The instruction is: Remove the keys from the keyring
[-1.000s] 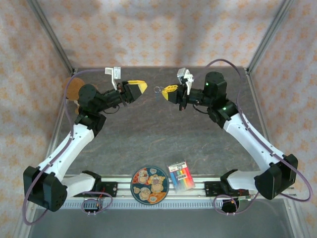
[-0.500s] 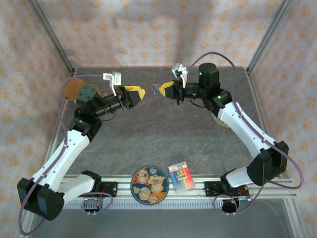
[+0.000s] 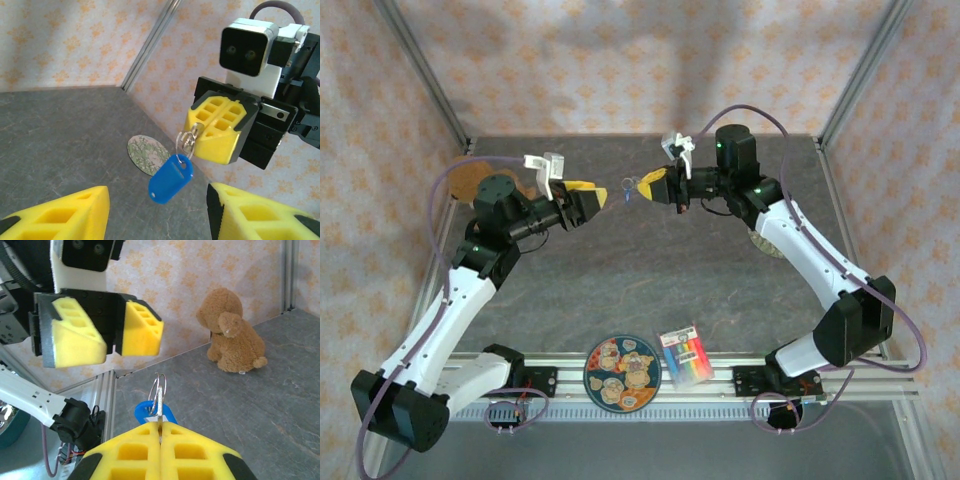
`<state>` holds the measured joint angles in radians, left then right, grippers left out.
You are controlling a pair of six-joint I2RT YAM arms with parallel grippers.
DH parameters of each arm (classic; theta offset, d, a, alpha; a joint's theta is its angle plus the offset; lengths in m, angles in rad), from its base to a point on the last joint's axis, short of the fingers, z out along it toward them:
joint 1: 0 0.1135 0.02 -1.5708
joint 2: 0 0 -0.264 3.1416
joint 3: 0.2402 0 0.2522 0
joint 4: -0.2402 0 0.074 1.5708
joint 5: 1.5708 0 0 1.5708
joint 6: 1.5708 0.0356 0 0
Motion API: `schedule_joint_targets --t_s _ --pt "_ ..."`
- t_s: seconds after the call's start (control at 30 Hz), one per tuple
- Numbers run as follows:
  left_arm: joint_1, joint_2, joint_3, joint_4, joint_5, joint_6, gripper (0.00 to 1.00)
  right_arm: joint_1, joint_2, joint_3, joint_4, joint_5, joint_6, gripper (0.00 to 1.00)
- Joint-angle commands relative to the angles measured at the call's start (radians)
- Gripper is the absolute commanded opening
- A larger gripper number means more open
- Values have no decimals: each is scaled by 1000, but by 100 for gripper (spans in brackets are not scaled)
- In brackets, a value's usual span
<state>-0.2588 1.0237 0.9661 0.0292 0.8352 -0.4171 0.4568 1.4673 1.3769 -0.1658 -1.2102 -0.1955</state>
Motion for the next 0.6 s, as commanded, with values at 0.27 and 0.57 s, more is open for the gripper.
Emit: schedule_joint_targets --t_s 0.27,0.57 --pt "10 96 101 61 211 -58 55 -2 25 75 -62 -123 -51 0" --pt "10 102 100 96 225 -85 56 22 81 152 -194 -186 -137 0"
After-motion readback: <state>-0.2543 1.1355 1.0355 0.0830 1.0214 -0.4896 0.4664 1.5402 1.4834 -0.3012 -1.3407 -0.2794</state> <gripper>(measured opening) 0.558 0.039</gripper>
